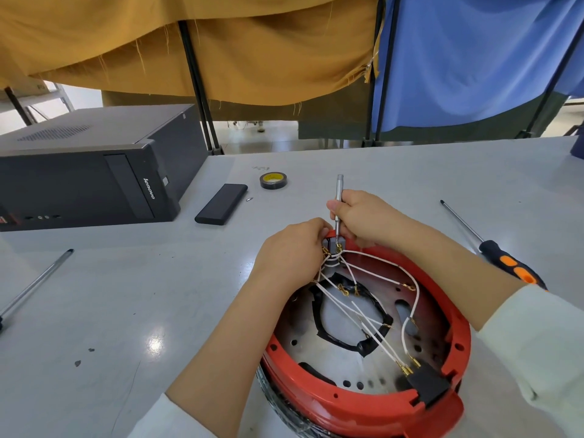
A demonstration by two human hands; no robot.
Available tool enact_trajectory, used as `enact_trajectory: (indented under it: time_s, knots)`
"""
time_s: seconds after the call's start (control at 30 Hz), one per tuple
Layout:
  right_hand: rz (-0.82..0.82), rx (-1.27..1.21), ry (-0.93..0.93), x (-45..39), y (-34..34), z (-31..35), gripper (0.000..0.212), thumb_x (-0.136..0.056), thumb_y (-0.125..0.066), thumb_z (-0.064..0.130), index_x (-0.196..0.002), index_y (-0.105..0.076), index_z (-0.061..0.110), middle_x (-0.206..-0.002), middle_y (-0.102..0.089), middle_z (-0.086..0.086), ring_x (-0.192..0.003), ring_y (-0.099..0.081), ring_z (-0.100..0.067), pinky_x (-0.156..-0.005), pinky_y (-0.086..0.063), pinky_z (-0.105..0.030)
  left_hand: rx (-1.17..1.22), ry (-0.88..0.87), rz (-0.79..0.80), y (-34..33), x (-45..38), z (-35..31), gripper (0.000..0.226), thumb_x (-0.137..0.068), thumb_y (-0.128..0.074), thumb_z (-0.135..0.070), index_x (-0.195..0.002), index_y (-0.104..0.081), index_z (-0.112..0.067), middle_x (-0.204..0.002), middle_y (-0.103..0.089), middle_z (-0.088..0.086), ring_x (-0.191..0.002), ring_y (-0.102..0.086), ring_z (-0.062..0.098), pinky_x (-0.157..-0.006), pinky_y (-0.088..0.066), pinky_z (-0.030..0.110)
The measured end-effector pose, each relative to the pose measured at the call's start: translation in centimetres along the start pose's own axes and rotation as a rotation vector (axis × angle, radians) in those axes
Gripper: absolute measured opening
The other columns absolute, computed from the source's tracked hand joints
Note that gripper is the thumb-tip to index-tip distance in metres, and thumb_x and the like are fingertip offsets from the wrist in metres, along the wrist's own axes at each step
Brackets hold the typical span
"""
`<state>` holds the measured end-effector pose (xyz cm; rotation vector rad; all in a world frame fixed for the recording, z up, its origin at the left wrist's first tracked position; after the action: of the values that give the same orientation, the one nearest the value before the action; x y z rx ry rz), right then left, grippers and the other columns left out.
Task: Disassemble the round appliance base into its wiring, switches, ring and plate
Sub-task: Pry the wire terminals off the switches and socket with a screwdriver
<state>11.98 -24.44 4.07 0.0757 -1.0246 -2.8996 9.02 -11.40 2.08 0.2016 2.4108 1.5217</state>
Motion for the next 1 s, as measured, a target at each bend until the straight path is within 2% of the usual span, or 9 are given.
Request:
enact_trajectory:
  time_s: [0.07, 0.17, 0.37, 0.43, 0.53, 0.67, 0.87, 1.0]
  knots:
    - [0.09, -0.001, -0.066, -0.5, -0.1, 0.3, 0.029, -0.101, -0.037, 0.025, -0.077, -0.047, 0.012, -0.052, -0.043, -0.006, -0.028, -0.034, -0.012, -0.03, -0.025, -0.014, -0.012, 0.003, 0.004, 0.0, 0.0, 0.0, 0.026, -0.1, -0.03, -0.03, -0.11, -0.054, -0.026, -0.095, -0.062, 0.004, -0.085, -0.056, 0.026, -0.063, -0.035, 0.031]
    - [0.138, 0.006, -0.069, -0.5, -0.2, 0.5, 0.029, -0.101, -0.035, 0.025, -0.078, -0.046, 0.011, -0.051, -0.042, -0.007, -0.03, -0.031, -0.014, -0.031, -0.024, -0.014, -0.018, 0.006, 0.003, 0.0, -0.1, 0.0, 0.026, -0.1, -0.03, -0.03, -0.11, -0.054, -0.025, -0.096, -0.062, 0.005, -0.083, -0.056, 0.026, -0.063, -0.036, 0.032]
    - [-0.028, -0.173, 0.03, 1.6, 0.5, -0.4, 0.025, -0.101, -0.035, 0.028, -0.083, -0.046, 0.016, -0.054, -0.048, -0.007, -0.027, -0.037, -0.006, -0.034, -0.031, -0.016, 0.011, -0.004, 0.0, 0.1, 0.1, -0.1, 0.03, -0.101, -0.03, -0.032, -0.115, -0.056, -0.031, -0.107, -0.064, 0.002, -0.093, -0.058, 0.025, -0.07, -0.04, 0.032]
    - [-0.105, -0.117, 0.11, 2.3, 0.6, -0.8, 0.023, -0.101, -0.036, 0.03, -0.082, -0.046, 0.023, -0.057, -0.051, 0.0, -0.037, -0.044, -0.005, -0.046, -0.037, -0.02, 0.009, 0.0, 0.0, 0.0, 0.0, -0.1, 0.03, -0.101, -0.029, -0.032, -0.116, -0.055, -0.032, -0.107, -0.065, 0.002, -0.092, -0.058, 0.025, -0.069, -0.039, 0.032]
    - [-0.153, -0.043, 0.194, 2.8, 0.4, -1.0, 0.022, -0.1, -0.037, 0.032, -0.08, -0.044, 0.031, -0.062, -0.049, 0.013, -0.055, -0.047, -0.002, -0.06, -0.036, -0.024, 0.005, 0.001, -0.004, 0.0, 0.1, -0.1, 0.03, -0.101, -0.029, -0.032, -0.116, -0.055, -0.033, -0.106, -0.065, 0.001, -0.09, -0.059, 0.024, -0.068, -0.038, 0.031]
    - [-0.145, -0.007, 0.223, 2.8, 0.3, -1.0, 0.021, -0.1, -0.038, 0.032, -0.08, -0.043, 0.033, -0.061, -0.049, 0.017, -0.055, -0.047, 0.002, -0.06, -0.034, -0.019, 0.002, -0.009, -0.008, 0.1, 0.1, -0.1, 0.03, -0.101, -0.029, -0.031, -0.117, -0.055, -0.033, -0.106, -0.065, 0.001, -0.089, -0.059, 0.023, -0.067, -0.037, 0.03]
    - [-0.154, 0.01, 0.236, 2.8, 0.3, -1.1, 0.021, -0.1, -0.037, 0.034, -0.08, -0.043, 0.034, -0.059, -0.05, 0.016, -0.05, -0.05, 0.008, -0.059, -0.034, -0.019, 0.0, -0.007, -0.01, -0.1, 0.0, 0.1, 0.03, -0.101, -0.029, -0.032, -0.117, -0.055, -0.033, -0.108, -0.065, 0.002, -0.092, -0.059, 0.025, -0.068, -0.039, 0.031]
    - [-0.15, 0.011, 0.172, 2.2, 0.3, -1.0, 0.024, -0.1, -0.037, 0.034, -0.077, -0.044, 0.031, -0.06, -0.05, 0.013, -0.05, -0.047, 0.0, -0.056, -0.033, -0.021, -0.006, -0.012, -0.014, -0.1, -0.1, 0.0, 0.031, -0.101, -0.029, -0.031, -0.118, -0.054, -0.031, -0.109, -0.064, 0.002, -0.095, -0.058, 0.025, -0.069, -0.038, 0.031]
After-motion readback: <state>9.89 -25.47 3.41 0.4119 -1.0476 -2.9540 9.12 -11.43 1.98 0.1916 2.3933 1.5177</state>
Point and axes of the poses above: each hand's wrist, its own x-axis away from the middle knuckle, its own y-axis out of the back of the hand, z = x × y, the point moved 3 cm from there along -x, towards the middle knuckle
